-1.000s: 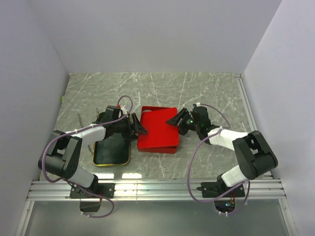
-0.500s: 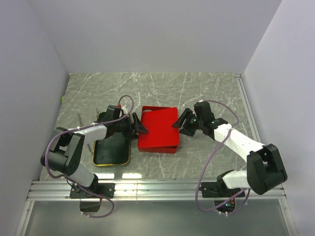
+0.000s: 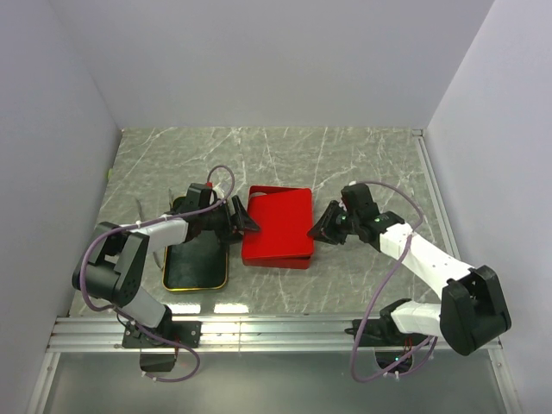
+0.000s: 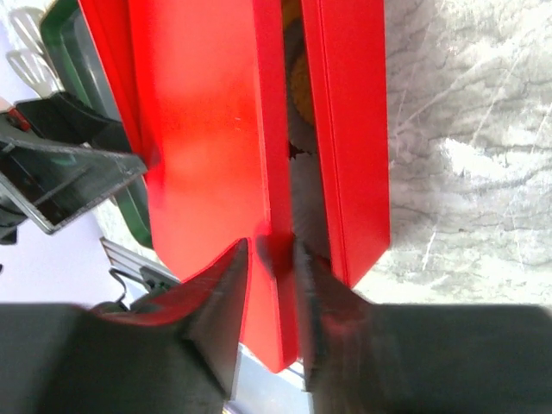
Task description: Pack the cookies
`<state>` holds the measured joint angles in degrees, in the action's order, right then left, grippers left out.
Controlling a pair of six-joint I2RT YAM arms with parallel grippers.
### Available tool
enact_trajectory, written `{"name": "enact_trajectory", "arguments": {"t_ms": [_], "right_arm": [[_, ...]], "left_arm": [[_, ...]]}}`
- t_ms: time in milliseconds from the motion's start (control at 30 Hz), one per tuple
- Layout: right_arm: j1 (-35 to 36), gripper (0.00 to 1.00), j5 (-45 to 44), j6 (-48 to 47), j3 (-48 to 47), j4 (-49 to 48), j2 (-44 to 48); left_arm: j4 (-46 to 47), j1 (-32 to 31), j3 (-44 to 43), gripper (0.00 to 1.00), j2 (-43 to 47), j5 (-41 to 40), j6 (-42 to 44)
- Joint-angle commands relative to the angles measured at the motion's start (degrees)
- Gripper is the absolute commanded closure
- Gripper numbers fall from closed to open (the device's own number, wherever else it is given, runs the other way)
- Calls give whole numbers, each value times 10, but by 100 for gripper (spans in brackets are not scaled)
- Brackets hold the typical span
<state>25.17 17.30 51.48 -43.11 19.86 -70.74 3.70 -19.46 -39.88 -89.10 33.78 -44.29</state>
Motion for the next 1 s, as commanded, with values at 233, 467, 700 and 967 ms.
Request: {"name": "enact_trajectory", "arguments": {"t_ms": [233,467,700,967], "right_arm": [[7,82,33,-2,30,-20,-7],[8,89,26,-16,46,-14,-21],[8,93,21,-24,61,-10,-18],[7,100,12,-35,68,-28,-49]], "left_arm": [[52,0,-4,18,20,8,-16],[45,0,2,18,34,1,-20],[46,0,7,17,43,-6,-30],[42,0,9,11,60,-11,-38]]}}
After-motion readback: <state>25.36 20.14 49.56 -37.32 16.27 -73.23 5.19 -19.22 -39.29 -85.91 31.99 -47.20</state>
